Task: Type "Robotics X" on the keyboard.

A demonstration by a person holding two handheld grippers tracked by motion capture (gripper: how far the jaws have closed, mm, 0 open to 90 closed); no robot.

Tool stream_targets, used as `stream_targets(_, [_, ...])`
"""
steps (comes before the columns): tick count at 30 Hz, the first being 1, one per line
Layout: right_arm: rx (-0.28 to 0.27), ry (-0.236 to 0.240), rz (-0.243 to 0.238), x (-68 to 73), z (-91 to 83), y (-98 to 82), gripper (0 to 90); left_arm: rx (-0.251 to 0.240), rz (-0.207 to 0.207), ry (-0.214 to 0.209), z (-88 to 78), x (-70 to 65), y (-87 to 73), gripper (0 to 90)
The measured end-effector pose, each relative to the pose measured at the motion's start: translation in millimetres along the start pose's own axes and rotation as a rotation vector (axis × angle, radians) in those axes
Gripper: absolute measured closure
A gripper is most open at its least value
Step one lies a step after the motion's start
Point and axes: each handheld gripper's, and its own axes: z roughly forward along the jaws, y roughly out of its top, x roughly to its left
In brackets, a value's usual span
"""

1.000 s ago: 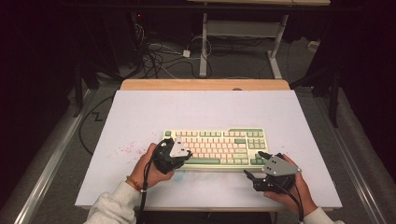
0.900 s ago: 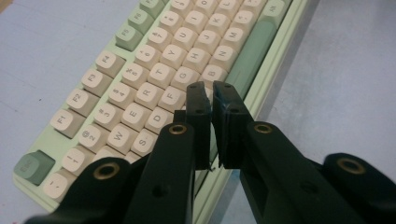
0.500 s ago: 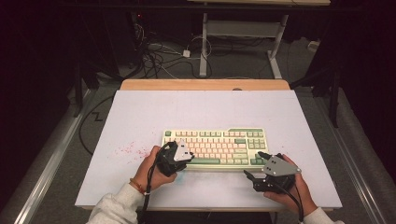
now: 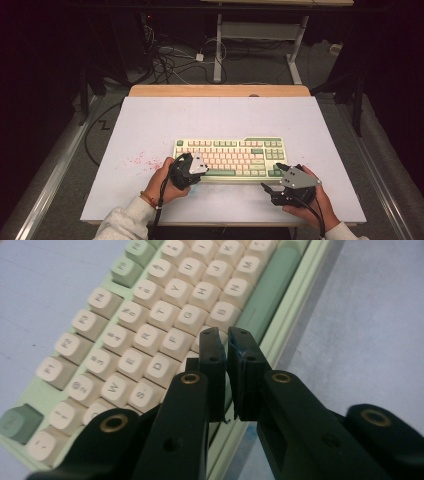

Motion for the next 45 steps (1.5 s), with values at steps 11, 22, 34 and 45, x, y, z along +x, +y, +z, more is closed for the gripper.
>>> stream_targets(11, [-0.005, -0.005, 0.001, -1.3, -0.8, 0.7, 23.1, -0.035, -0.013, 0.013, -12.0, 6.3, 1.2, 81.6])
stream_targets(22, [-0.008, -0.011, 0.009, -2.8, -2.0, 0.6, 23.1, -0.051, -0.020, 0.043, -14.5, 9.0, 0.1, 75.8])
stream_targets(34, [-0.010, -0.010, 0.017, -4.2, -2.2, 0.3, 23.1, -0.104, -0.023, 0.101, -14.9, 7.2, -1.7, 48.6])
stream_targets(45, [-0.012, -0.012, 0.023, -6.0, -3.4, 0.0, 23.3, -0.163, -0.063, 0.146, -18.5, 6.2, -5.2, 18.4])
